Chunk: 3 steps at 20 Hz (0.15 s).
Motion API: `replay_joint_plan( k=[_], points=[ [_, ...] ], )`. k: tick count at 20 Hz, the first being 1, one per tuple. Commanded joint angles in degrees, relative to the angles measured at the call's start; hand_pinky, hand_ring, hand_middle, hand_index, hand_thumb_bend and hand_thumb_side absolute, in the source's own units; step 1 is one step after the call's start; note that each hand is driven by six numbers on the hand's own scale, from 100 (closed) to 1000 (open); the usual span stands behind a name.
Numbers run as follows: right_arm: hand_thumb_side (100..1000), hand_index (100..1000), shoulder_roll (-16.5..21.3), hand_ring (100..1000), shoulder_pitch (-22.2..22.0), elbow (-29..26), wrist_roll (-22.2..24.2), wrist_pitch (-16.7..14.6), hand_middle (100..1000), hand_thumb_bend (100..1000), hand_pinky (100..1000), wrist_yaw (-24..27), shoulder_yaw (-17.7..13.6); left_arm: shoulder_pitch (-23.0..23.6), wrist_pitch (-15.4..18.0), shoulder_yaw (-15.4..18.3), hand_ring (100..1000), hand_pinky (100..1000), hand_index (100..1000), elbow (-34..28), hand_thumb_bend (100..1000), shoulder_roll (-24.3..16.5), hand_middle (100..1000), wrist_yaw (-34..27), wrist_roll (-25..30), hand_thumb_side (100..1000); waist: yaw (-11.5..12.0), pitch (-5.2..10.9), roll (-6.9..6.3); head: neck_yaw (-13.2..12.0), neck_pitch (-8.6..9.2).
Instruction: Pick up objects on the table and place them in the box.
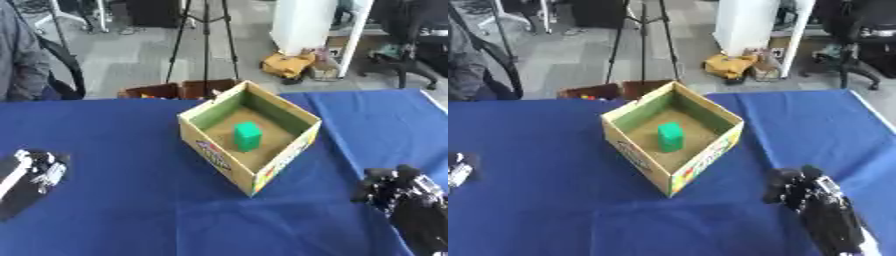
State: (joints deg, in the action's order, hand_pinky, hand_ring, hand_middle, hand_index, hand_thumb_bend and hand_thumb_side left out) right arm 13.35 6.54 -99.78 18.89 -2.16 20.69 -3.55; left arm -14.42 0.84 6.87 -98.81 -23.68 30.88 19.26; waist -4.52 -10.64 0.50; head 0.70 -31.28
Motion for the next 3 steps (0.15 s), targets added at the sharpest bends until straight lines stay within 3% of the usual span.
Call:
replay_joint_plan(
  k=[1,3],
  points=[
    [907,742,0.43,581,0.45,-0.63,-0.09,0.1,567,100,643,-0.31,-0.47,-0.28,0.05,0.64,714,568,509,-0.93,103,-0.33,402,-0.56,0.33,1000,0.18,0.62,-0.11,0.13,-0.32],
    [907,743,0.44,581,0.42,-0.68,-0.11,0.07,567,100,643,-0.29,-0.51,-0.24,0.01,0.65,715,568,510,-0.91,103,-0.18,403,-0.72,0.37,1000,0.15,0.61,-0.06,0.31,-0.28]
  ],
)
